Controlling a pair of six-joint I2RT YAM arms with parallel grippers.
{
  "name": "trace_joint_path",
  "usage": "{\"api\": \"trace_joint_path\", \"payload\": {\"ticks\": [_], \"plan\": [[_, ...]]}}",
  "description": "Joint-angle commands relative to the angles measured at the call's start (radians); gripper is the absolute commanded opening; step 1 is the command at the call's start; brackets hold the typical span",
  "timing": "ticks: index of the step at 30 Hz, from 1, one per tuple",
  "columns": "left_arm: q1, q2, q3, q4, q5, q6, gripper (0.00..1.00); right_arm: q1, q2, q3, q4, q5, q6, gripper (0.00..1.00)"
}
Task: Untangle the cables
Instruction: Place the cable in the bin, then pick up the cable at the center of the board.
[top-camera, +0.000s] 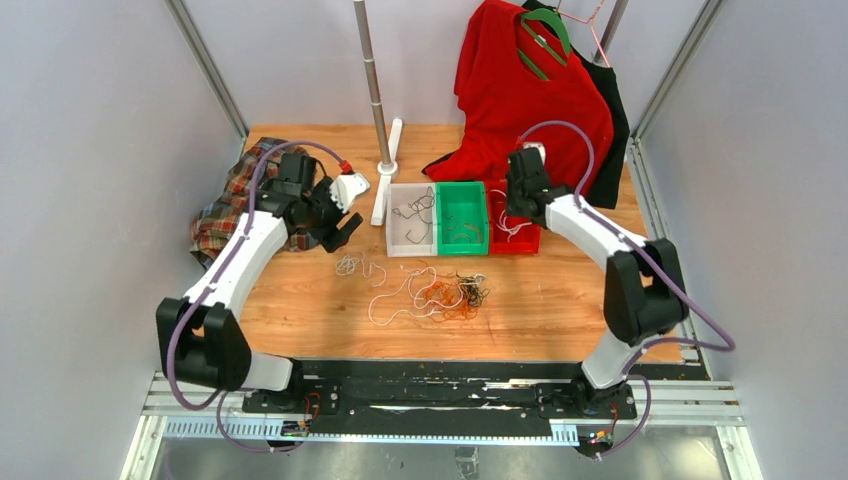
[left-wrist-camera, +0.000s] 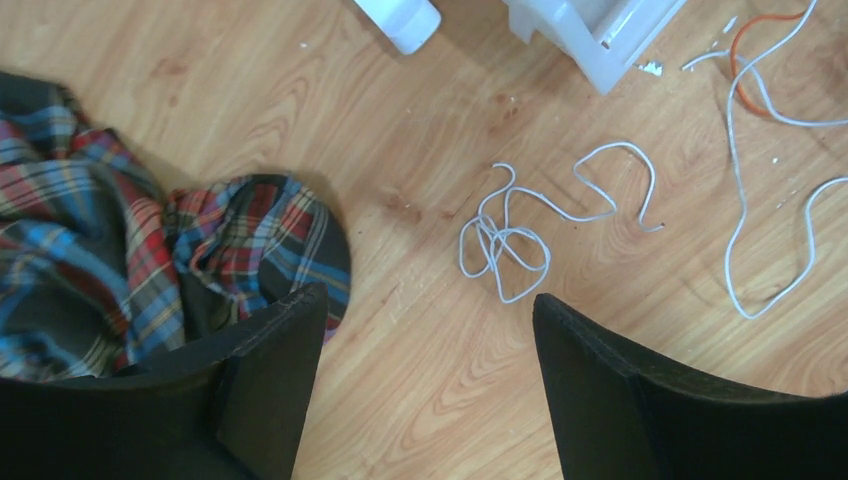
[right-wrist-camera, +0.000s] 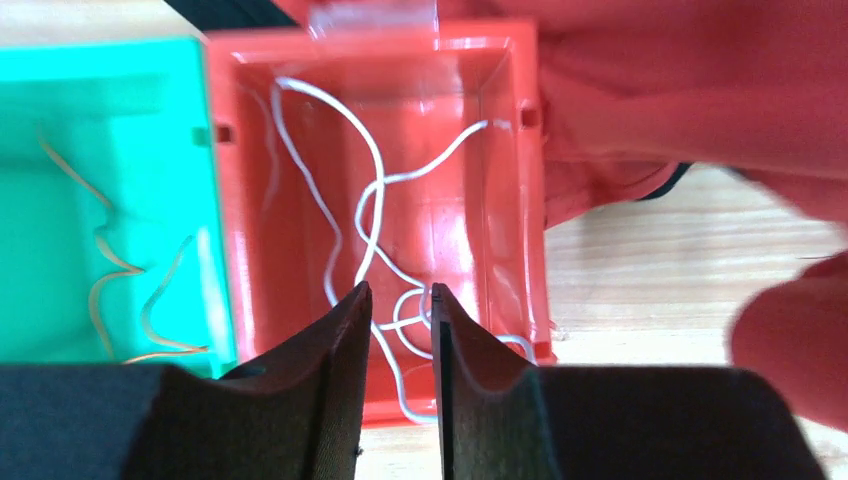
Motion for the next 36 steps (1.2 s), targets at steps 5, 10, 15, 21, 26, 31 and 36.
{"api": "trace_joint_path", "payload": {"ticks": [5,10,15,21,26,31,36], "plan": [[0.007,0.157,-0.042,0.092,0.069,0.026,0.65,0.058,-0.271,-0.119,0.159,-0.018,-0.004,0.46],[0.008,0.23,-0.078,0.129,0.051,0.016,0.65,0.174,-0.378,-0.244,0.253,0.019,0.006,0.47],[0.013,0.273,-0.113,0.138,0.038,0.017,0.57,0.257,-0.434,-0.338,0.305,0.046,0.041,0.42],[0.021,0.264,-0.165,0.191,0.039,0.04,0.42,0.305,-0.459,-0.368,0.308,0.063,0.072,0.32],[0.021,0.259,-0.143,0.167,0.079,0.029,0.18,0.334,-0.491,-0.385,0.312,0.076,0.082,0.21],[0.021,0.164,-0.099,0.048,0.149,0.066,0.01,0.348,-0.523,-0.378,0.314,0.054,0.069,0.19],[0.021,0.046,-0.013,-0.124,0.23,0.097,0.01,0.38,-0.533,-0.363,0.36,-0.003,0.034,0.21]]}}
